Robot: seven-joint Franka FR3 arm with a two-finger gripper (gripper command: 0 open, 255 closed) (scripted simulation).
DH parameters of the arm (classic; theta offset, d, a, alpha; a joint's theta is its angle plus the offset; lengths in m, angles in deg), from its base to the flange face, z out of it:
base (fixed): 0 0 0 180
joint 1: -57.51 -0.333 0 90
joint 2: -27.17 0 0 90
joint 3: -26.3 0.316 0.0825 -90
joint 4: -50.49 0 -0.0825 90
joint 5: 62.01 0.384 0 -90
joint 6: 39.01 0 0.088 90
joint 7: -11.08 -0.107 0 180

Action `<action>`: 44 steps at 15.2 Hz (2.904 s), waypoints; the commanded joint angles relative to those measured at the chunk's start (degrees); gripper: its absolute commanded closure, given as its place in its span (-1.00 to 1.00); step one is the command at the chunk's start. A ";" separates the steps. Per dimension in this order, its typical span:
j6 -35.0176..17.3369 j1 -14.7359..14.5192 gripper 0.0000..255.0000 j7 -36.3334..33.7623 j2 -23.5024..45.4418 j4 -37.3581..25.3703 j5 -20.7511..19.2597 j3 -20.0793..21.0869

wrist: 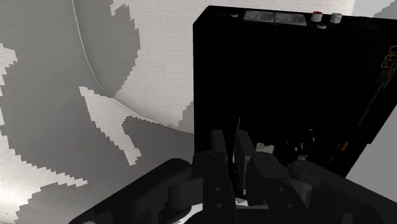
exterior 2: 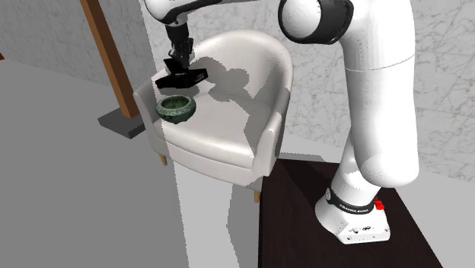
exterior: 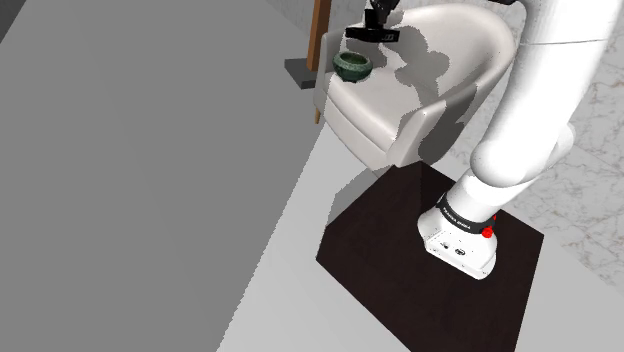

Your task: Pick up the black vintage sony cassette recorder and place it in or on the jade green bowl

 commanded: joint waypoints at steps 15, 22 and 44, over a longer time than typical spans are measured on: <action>-4.36 0.20 1.00 -1.86 9.02 -4.25 1.72 1.08; -7.57 0.09 1.00 -2.31 9.58 -1.54 1.69 1.16; -1.75 -0.81 -1.00 -2.51 7.15 -4.87 1.20 1.02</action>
